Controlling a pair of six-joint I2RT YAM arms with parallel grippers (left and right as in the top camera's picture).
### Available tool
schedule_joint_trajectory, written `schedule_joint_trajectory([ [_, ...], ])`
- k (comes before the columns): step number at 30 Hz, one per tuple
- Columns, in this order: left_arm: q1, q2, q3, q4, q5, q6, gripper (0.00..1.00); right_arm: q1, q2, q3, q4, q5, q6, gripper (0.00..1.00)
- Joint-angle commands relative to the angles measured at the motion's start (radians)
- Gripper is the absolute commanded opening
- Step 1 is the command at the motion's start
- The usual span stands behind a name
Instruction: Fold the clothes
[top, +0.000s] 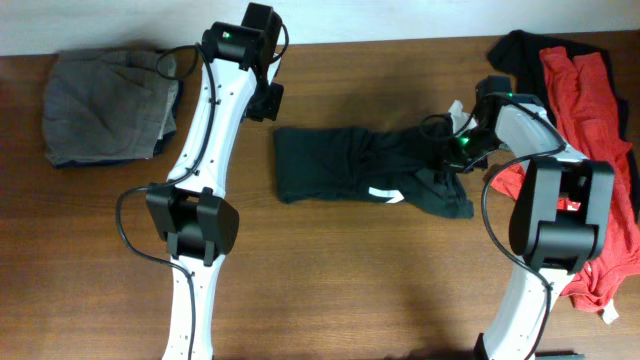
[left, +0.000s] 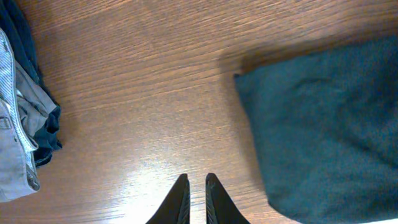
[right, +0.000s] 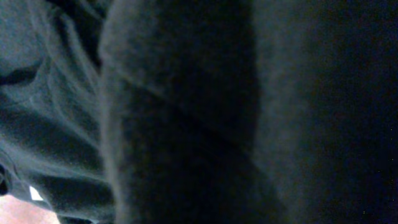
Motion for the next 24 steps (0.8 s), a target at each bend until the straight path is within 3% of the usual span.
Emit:
schedule_joint_trajectory([
  [1, 0.006, 0.032, 0.022, 0.002, -0.037, -0.007, 0.11, -0.07, 0.016, 0.024, -0.057, 0.064, 0.015, 0.15],
  [12, 0.051, 0.039, 0.022, 0.006, -0.043, -0.007, 0.11, -0.169, -0.088, 0.128, -0.222, 0.059, -0.03, 0.12],
  [24, 0.114, 0.039, 0.022, 0.008, -0.043, -0.006, 0.11, 0.034, -0.192, 0.207, -0.27, -0.008, 0.039, 0.08],
])
